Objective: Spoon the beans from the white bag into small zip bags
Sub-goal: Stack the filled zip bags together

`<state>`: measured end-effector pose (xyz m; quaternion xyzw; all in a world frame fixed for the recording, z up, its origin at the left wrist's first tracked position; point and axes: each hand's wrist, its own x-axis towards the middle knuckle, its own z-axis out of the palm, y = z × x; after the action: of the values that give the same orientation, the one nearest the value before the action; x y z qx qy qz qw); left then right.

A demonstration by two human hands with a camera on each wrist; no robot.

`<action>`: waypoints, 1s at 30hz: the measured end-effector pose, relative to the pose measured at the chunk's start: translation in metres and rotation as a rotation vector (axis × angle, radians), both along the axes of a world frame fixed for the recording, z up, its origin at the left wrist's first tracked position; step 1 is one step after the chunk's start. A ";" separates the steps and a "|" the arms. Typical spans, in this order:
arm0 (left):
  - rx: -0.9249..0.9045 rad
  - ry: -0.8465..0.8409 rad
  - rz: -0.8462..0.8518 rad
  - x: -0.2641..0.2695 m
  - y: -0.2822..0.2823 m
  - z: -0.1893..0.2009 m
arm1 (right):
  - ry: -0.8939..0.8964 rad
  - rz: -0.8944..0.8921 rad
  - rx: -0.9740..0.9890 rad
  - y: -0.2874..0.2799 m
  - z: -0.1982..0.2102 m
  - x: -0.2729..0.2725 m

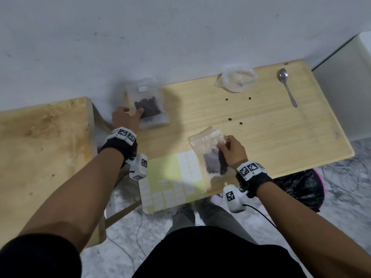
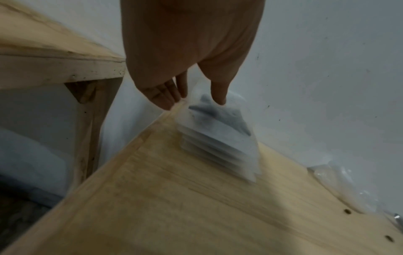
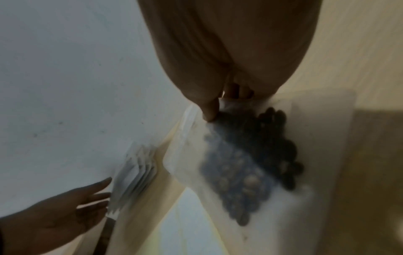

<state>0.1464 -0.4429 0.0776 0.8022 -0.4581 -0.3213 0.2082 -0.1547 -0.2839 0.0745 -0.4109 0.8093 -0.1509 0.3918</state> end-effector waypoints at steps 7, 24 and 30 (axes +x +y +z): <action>-0.137 0.321 -0.047 -0.011 0.066 0.006 | -0.277 -0.050 -0.140 -0.024 0.007 0.045; -0.084 0.703 0.127 0.051 0.145 0.006 | -0.230 0.549 -0.103 0.013 -0.016 0.125; -0.150 0.716 0.250 0.064 0.151 0.011 | -0.101 0.773 -0.154 0.020 -0.023 0.137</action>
<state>0.2099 -0.2923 0.0881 0.6715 -0.2771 -0.5188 0.4507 -0.0177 -0.2641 0.0519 -0.7055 0.5610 -0.0727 0.4268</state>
